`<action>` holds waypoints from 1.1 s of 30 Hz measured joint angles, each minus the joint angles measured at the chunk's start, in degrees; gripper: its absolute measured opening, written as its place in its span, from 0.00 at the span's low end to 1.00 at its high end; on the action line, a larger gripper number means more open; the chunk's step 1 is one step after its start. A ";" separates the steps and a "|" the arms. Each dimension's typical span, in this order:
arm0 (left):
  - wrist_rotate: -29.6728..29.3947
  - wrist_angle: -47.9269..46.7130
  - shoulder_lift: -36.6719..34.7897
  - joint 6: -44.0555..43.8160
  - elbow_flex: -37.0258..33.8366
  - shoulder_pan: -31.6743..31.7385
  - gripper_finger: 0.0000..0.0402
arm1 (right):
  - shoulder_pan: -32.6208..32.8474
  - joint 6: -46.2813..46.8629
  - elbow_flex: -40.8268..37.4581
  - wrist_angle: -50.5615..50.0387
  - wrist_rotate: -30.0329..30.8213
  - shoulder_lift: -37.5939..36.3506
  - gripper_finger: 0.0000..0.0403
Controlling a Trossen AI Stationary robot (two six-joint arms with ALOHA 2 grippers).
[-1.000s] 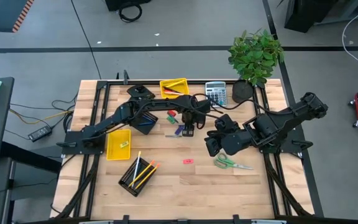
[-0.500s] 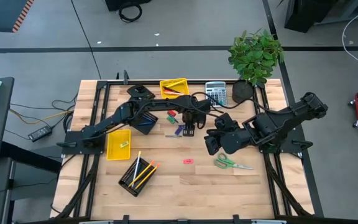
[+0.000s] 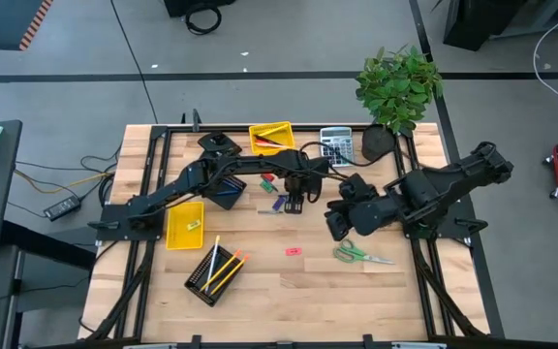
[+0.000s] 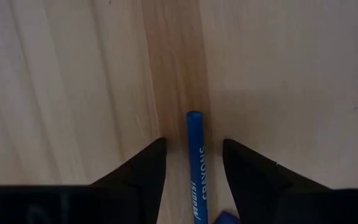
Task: Sort crayons/erasers/pens/pencils in bins
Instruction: Put the blue crayon into the top black basket
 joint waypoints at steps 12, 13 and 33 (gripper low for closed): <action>0.22 0.83 0.00 -2.04 -0.07 0.21 0.36 | 2.55 0.28 6.23 -14.98 4.40 -11.34 0.33; 0.22 0.95 0.00 -2.35 -0.09 0.15 0.35 | 2.83 0.66 6.13 -15.80 5.79 -12.00 0.33; -0.23 -0.15 0.04 -10.66 0.00 -0.22 0.06 | 3.21 -6.31 5.68 -16.82 8.08 -7.73 0.33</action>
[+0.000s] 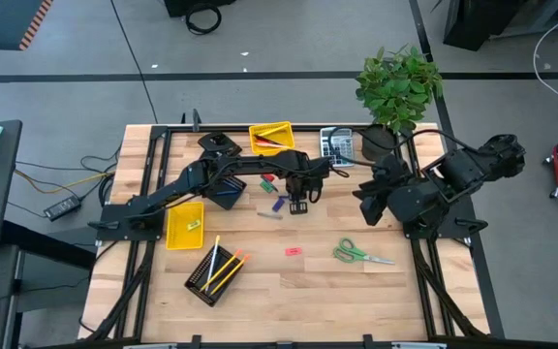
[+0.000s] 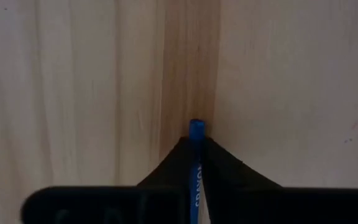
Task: Sort crayons/erasers/pens/pencils in bins
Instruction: Put the blue crayon into the top black basket
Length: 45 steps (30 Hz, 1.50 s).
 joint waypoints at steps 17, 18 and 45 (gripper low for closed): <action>0.44 -5.39 -2.02 3.85 -0.50 0.52 0.04 | -0.02 13.95 0.00 0.89 -3.82 0.00 0.33; 0.49 -5.63 -2.55 4.40 -0.52 0.71 0.04 | -0.02 14.50 0.00 0.94 -3.82 0.00 0.33; 9.66 -15.13 -16.92 -0.33 -11.23 9.18 0.09 | -0.02 10.31 0.00 1.13 2.31 0.43 0.33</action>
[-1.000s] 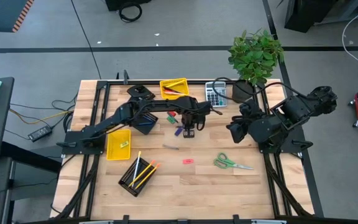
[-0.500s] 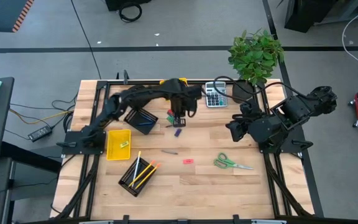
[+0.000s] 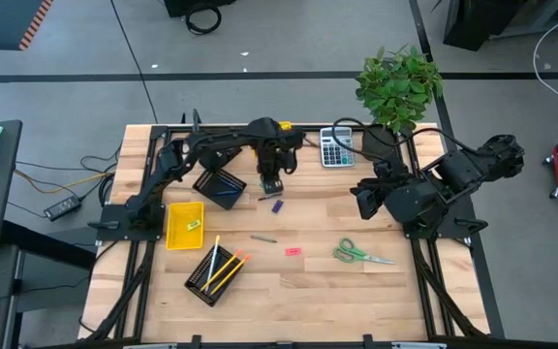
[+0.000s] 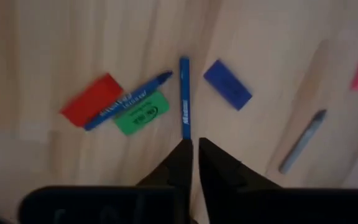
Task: Sort crayons/erasers/pens/pencils in bins
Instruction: Put the blue crayon into the top black basket
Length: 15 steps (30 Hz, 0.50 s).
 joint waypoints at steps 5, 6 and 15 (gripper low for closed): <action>0.08 1.75 0.05 1.43 -10.31 -0.24 0.21 | 0.00 -0.27 0.00 -0.04 1.69 1.67 0.33; 0.08 2.06 0.05 1.60 -11.97 -0.28 0.23 | 0.00 -0.44 0.00 -0.05 1.68 2.13 0.33; 0.10 6.69 0.05 0.15 -16.61 -0.82 0.33 | 0.00 -0.37 0.00 -0.37 0.63 5.78 0.33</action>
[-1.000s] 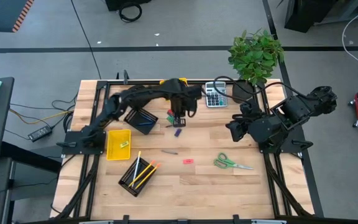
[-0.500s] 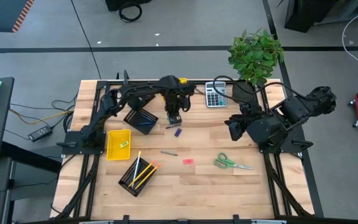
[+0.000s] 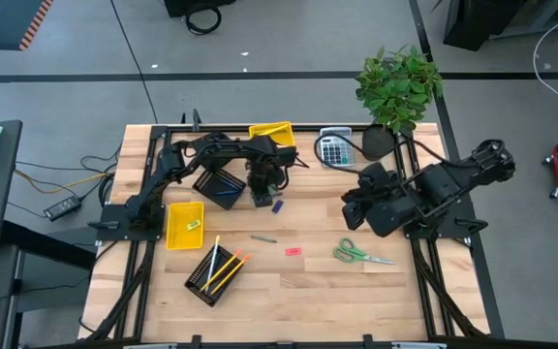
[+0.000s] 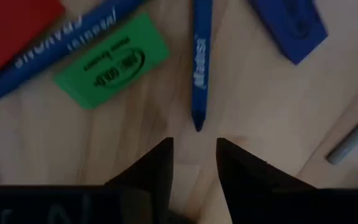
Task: Sort crayons/erasers/pens/pencils in bins
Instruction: Put the blue crayon into the top black basket
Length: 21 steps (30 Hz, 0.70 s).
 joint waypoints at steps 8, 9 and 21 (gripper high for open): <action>-0.02 0.89 -1.49 0.14 1.23 -0.24 0.35 | -0.02 0.55 0.00 -0.05 -0.62 1.06 0.33; -0.29 1.34 -1.52 0.19 1.18 -0.30 0.35 | -0.02 0.46 0.00 -0.05 -0.62 1.08 0.33; -13.27 10.54 -1.66 -1.26 -1.17 -4.83 0.28 | -0.01 -4.26 0.00 -0.09 1.22 1.06 0.33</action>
